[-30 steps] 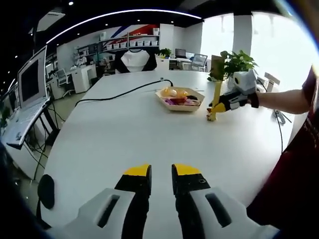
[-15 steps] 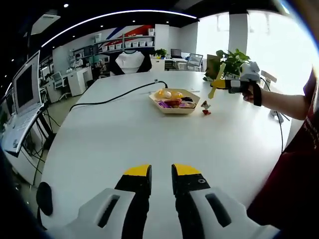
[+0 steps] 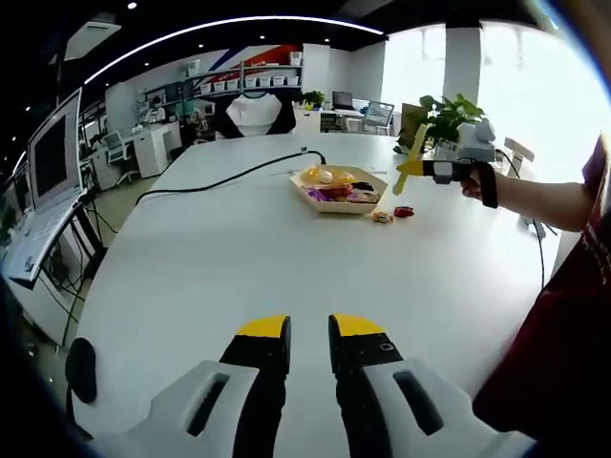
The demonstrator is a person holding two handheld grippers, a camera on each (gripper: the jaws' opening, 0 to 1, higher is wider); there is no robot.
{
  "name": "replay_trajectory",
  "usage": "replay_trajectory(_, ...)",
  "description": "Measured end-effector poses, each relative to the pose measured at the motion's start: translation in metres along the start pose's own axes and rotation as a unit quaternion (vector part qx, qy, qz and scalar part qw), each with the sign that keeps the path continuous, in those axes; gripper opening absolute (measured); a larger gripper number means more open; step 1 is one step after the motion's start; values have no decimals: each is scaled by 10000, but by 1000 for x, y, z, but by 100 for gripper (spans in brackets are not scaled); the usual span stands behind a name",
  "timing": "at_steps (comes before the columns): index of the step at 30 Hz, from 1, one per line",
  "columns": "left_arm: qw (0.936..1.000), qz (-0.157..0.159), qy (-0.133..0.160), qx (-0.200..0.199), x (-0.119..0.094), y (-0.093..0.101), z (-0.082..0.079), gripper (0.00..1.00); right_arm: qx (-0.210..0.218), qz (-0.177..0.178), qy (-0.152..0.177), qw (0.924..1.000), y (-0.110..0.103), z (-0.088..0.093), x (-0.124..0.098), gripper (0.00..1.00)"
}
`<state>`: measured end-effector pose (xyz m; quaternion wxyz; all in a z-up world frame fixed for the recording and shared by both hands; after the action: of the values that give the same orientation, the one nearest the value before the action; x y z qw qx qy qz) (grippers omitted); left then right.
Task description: Place the target food into the container with the food tongs after gripping and lifting it, then release it inside without dropping or visibly crushing the food.
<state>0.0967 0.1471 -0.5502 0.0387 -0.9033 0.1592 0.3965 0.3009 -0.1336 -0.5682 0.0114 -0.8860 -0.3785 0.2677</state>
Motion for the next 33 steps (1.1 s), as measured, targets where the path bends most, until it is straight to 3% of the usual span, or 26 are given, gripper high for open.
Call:
replay_trajectory(1,10000,10,-5,12,1,1,-1,17,-31,46,-36,10000,-1,5,6,22)
replay_trajectory(3,10000,27,-6,65,2,2,-3,17,-510,79,-274,9983,-3,12,15,23)
replay_trajectory(9,10000,-15,-20,69,1,0,-3,17,-837,74,-375,9958,-7,15,29,23)
replay_trajectory(14,10000,-65,-39,16,-1,-2,0,17,-1413,186,-697,9873,-4,25,36,22)
replay_trajectory(15,10000,-75,-31,8,-1,-3,0,17,-1497,201,-473,9874,-5,21,35,20)
replay_trajectory(17,10000,-74,-32,1,-1,-2,0,17,-1525,115,-787,9851,-6,25,32,16)
replay_trajectory(20,10000,-60,-43,29,0,-1,0,17,-1600,240,-841,9832,-10,25,36,13)
replay_trajectory(21,10000,-56,-35,31,0,0,0,17,-1550,284,-846,9839,-10,25,35,13)
replay_trajectory(26,9999,-73,-30,66,-2,-1,0,17,-489,283,-582,9967,-4,28,26,13)
replay_trajectory(30,10000,-84,-38,35,-3,-3,2,17,379,166,-224,9989,-2,21,14,14)
replay_trajectory(33,10000,-64,-49,52,-2,-2,2,17,467,173,-111,9987,0,15,6,14)
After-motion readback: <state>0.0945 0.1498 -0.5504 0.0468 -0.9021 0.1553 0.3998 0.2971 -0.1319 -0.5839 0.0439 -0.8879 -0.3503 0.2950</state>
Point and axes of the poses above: the point that each gripper's makers call its tool centre point, and the gripper's own axes: x roughly forward along the fingers, y roughly to its right, z roughly out of its underside, the point moved 6 cm from there along -x, roughly backward along the fingers, and after that the axes turned 11 degrees about -y, right-handed, at the moved point
